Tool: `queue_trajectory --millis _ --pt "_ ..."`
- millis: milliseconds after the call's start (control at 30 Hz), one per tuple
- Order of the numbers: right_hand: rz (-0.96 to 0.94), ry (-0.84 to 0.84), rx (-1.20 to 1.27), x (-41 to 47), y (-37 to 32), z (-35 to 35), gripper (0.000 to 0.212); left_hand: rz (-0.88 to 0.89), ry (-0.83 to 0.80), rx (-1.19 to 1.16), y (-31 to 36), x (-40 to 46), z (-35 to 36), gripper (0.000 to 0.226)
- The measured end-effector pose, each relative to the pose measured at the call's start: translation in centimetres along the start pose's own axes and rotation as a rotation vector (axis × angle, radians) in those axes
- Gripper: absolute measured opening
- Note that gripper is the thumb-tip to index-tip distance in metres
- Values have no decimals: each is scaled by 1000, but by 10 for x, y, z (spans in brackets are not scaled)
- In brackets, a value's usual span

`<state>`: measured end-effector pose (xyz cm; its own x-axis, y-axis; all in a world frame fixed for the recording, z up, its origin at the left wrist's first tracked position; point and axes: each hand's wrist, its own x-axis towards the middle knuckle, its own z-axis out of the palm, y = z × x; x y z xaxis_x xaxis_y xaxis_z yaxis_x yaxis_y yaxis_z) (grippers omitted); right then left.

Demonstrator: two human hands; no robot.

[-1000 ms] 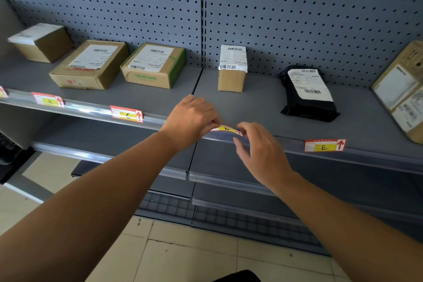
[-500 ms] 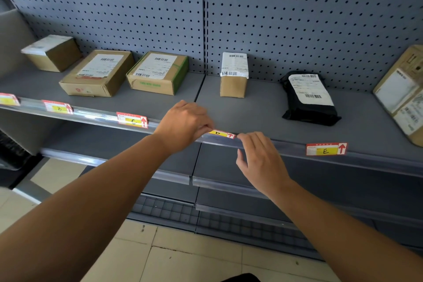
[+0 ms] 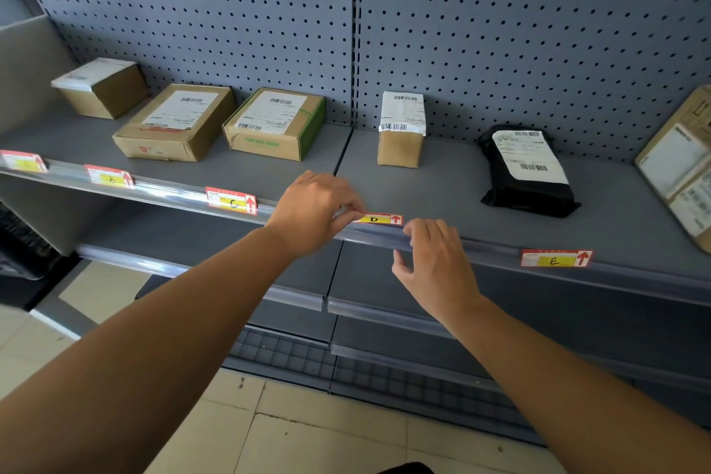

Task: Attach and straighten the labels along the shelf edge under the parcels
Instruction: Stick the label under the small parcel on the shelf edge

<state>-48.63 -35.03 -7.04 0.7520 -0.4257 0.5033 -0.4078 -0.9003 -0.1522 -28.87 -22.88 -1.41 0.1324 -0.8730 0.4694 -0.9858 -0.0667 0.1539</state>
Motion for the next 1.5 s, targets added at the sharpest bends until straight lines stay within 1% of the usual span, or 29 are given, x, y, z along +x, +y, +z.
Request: queue_trajectory --millis 100,200,233,267,300,333,433,467,533,633,733,800,1033,1500 --pt "99 7 168 -3 -6 -7 47 22 -18 -14 2 4 1 8" --pt "152 -18 241 -4 -7 -10 69 46 -56 -46 5 6 4 6" --pt "160 -19 260 -4 -6 -10 75 54 -67 -59 6 6 6 5" --pt "169 -23 275 -3 -5 -10 76 58 -76 -70 7 6 7 4" --pt "172 -28 276 -2 -4 -10 72 59 -85 -76 7 7 8 4" --pt "165 -25 259 -1 -4 -10 61 56 -93 -78 8 8 9 4" --pt "95 69 154 1 -3 -8 12 52 -112 -65 8 10 11 3" --pt "91 81 130 3 -2 -7 9 54 -119 -54 9 10 12 4" --pt "73 66 84 7 1 -5 13 42 -120 -33 10 11 12 4" --pt "10 48 -11 13 4 -4 14 13 -101 -1 11 11 14 3" --pt "-28 13 -87 17 3 -3 17 28 -94 23 11 12 18 3" --pt "-19 -18 -118 16 1 -3 18 47 -82 41 11 14 21 2" --pt "-29 18 -66 21 2 -14 23 87 -65 63 13 13 22 5" --pt "-48 -27 -85 17 10 -7 28 138 -41 155 16 11 21 8"
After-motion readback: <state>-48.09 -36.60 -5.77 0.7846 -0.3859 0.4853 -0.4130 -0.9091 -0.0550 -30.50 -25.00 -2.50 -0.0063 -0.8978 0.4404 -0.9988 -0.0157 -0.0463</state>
